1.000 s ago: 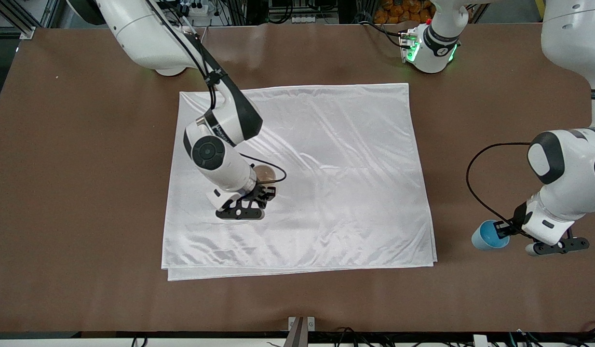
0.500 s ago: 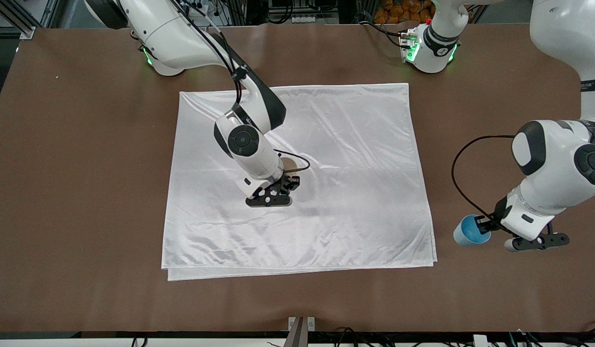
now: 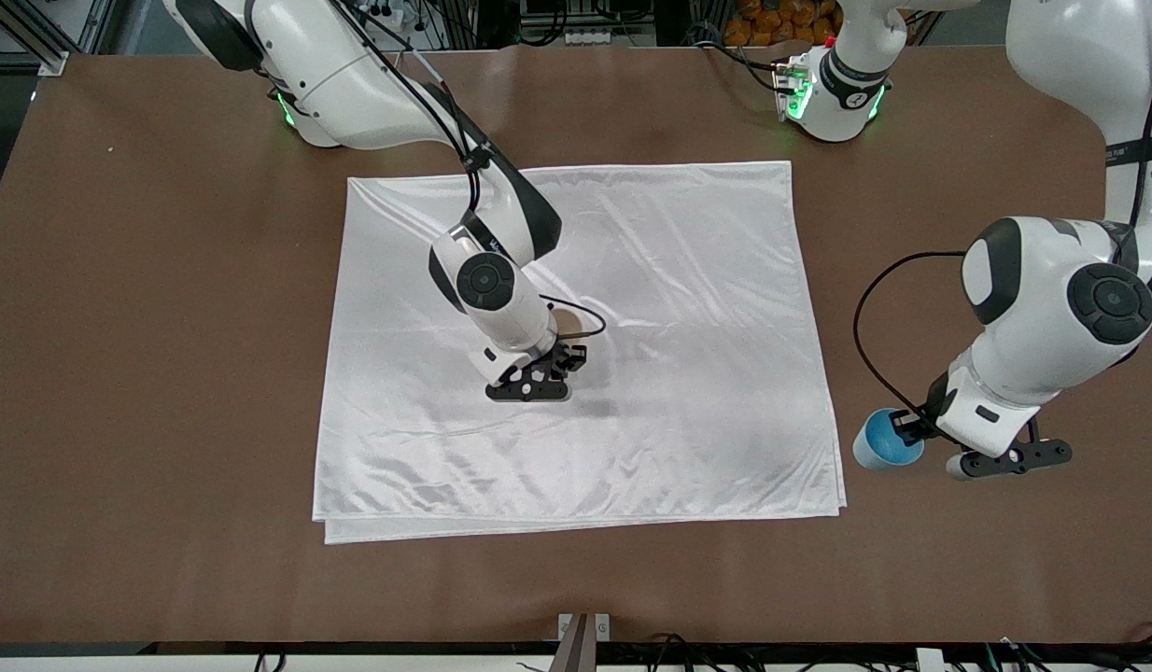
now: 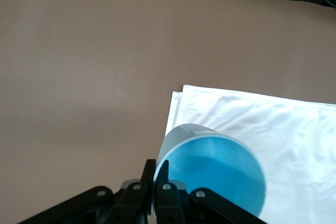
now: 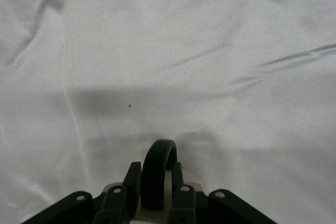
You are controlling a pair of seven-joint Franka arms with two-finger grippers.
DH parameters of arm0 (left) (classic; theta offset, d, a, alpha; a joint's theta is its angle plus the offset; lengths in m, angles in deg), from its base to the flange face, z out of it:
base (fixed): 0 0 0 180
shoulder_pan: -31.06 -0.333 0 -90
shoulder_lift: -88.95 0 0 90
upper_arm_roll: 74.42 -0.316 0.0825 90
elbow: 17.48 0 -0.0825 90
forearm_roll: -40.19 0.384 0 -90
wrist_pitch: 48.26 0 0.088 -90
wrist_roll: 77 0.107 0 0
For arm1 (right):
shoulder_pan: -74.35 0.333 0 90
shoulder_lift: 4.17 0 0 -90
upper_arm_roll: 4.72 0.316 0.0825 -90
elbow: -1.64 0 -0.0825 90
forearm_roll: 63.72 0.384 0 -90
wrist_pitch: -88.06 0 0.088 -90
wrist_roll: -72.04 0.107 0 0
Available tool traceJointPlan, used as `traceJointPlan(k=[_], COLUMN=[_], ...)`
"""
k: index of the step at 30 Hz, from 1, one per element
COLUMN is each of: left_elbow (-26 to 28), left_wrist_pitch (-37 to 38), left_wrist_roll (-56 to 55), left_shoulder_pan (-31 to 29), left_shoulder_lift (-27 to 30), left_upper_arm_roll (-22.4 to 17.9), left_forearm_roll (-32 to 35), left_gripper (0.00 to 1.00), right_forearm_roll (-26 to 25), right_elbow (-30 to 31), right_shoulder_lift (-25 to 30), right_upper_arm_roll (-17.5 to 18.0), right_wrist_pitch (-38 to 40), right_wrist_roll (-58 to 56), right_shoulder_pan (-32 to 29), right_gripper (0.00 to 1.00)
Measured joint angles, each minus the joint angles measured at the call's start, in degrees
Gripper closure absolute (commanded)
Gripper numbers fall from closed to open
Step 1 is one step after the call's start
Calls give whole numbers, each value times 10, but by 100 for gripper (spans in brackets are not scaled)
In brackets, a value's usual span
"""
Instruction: Place blue cup into white mug on cloth
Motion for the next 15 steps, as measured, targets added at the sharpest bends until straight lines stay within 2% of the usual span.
traceJointPlan(k=[1, 15], left_elbow=[0, 0], left_wrist_pitch=[0, 17], left_wrist_roll=[-4, -98], left_shoulder_pan=[2, 52], left_shoulder_lift=[0, 0], left_upper_arm_roll=[0, 1], left_forearm_roll=[0, 0], left_gripper=[100, 100], right_forearm_roll=[0, 0], right_elbow=[0, -15], right_shoulder_lift=[0, 0], right_upper_arm_roll=[0, -5], right_wrist_pitch=[0, -3], right_wrist_roll=[1, 9], right_shoulder_pan=[0, -2], right_gripper=[0, 0])
